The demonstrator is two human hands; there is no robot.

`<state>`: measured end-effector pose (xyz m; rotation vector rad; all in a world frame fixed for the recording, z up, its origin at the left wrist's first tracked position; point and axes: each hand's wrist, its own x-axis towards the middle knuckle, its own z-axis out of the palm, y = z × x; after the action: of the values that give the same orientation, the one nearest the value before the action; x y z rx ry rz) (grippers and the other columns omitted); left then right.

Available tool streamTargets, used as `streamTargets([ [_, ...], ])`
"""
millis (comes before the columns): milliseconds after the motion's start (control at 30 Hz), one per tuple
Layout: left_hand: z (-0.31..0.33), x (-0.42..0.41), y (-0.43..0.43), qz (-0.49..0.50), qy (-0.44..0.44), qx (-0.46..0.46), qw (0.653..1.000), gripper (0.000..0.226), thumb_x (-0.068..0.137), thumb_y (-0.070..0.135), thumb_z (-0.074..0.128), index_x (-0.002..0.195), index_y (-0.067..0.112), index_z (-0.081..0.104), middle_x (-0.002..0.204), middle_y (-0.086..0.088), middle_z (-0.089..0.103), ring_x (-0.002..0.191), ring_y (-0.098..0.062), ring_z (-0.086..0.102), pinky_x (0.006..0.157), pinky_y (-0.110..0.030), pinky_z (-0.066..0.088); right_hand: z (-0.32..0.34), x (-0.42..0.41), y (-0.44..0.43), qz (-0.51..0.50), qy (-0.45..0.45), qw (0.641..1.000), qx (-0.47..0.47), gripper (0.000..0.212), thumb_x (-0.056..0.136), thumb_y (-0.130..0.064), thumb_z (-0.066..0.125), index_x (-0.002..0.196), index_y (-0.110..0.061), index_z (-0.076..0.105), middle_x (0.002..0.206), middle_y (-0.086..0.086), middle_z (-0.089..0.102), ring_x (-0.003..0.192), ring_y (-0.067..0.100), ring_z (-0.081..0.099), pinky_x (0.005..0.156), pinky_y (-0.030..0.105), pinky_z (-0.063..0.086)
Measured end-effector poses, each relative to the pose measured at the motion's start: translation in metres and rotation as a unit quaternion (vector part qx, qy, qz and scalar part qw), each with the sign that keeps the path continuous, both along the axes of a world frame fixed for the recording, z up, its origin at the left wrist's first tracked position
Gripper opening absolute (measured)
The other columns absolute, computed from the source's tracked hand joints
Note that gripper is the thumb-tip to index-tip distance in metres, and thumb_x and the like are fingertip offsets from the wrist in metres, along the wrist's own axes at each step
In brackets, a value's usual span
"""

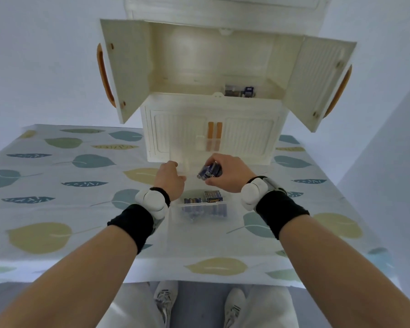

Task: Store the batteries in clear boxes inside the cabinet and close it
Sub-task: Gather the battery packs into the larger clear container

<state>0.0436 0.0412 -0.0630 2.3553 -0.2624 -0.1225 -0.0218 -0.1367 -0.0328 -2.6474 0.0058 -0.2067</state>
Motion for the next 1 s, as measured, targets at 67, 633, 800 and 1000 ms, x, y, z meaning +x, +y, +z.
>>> streamTargets([
  [67,-0.002,0.001,0.000,0.002,0.006,-0.003,1.000,0.054,0.095,0.017,0.063,0.144,0.005,0.042,0.146,-0.015,0.044,0.133,-0.032,0.046,0.108,-0.037,0.039,-0.002,-0.001,0.000,0.006,0.000,1.000,0.005,0.036,0.076,-0.031,0.078,0.108,-0.025,0.061,0.096,-0.007,0.067,0.084,0.011,0.061,0.065,0.017,0.047],
  [633,0.019,0.009,0.010,0.045,0.109,-0.261,0.958,0.074,0.083,0.061,0.062,0.136,0.024,0.025,0.105,-0.002,0.060,0.099,-0.024,0.061,0.092,-0.041,0.049,0.005,-0.010,-0.004,-0.037,-0.005,0.997,0.073,0.049,0.077,-0.069,0.066,0.101,-0.027,0.062,0.086,-0.010,0.071,0.079,0.005,0.067,0.074,0.027,0.056],
  [800,0.027,0.001,0.018,0.031,0.130,-0.332,0.934,0.087,0.076,0.086,0.040,0.148,0.039,0.023,0.136,-0.003,0.055,0.121,-0.025,0.054,0.108,-0.051,0.039,0.028,-0.011,-0.025,-0.187,-0.195,0.952,0.145,0.054,0.091,-0.065,0.049,0.081,-0.013,0.057,0.075,0.005,0.070,0.074,0.026,0.068,0.071,0.040,0.055],
  [1000,0.046,-0.010,0.026,0.021,0.162,-0.371,0.914,0.083,0.080,0.087,0.020,0.120,0.028,0.064,0.127,-0.006,0.058,0.119,-0.032,0.052,0.104,-0.059,0.036,0.042,-0.021,-0.031,-0.240,-0.215,0.921,0.221,0.049,0.102,-0.055,0.032,0.101,-0.013,0.057,0.096,0.002,0.066,0.093,0.026,0.062,0.078,0.034,0.042],
])
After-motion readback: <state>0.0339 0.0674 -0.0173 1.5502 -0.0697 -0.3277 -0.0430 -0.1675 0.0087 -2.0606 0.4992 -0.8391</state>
